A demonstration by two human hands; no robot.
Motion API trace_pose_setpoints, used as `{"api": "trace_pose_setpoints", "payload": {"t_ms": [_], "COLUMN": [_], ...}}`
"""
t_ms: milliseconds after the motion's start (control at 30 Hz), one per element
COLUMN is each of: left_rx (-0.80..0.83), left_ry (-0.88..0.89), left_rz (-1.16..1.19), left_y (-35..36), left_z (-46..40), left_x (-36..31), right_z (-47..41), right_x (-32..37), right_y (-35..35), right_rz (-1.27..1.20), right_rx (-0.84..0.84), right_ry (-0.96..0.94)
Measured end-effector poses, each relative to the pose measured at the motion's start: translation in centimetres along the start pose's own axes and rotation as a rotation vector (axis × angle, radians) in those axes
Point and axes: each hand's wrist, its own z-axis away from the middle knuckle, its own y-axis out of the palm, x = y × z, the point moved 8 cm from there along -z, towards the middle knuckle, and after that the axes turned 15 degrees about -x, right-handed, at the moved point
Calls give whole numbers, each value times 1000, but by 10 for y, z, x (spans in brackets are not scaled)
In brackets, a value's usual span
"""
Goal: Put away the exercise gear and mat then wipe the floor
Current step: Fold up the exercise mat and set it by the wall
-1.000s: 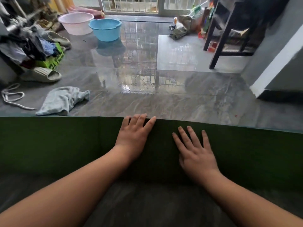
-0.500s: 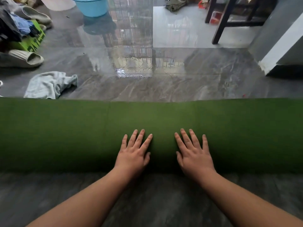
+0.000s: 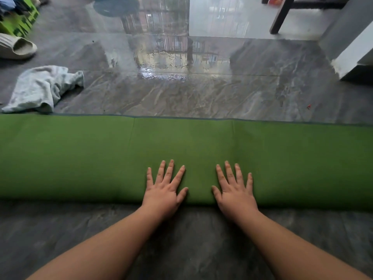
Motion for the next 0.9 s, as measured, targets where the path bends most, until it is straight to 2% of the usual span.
{"api": "trace_pose_setpoints", "payload": {"t_ms": [167,267,500,567,733,900], "left_rx": [-84,-57,23,2,-78,18], "left_ry": [-4,-13,-26,-22,221,261], "left_rz": [-18,-23,0,20,42,-40], "left_y": [7,9,0,-11,-19,-13], "left_z": [-1,-3,-2,1,32,51], "left_x": [1,1,-1,-5,-26,-12], "right_z": [0,-3,-2,1,42,45], "right_x": [-1,-1,4,5,-3,-10], "right_y": [8,11,-3,-14,-19,-11], "right_rz": [8,13,-36,-32,40,111], "right_rx": [-67,-76,67,77,-14,-10], "right_ry": [5,0,-1,-38,-313,-352]}}
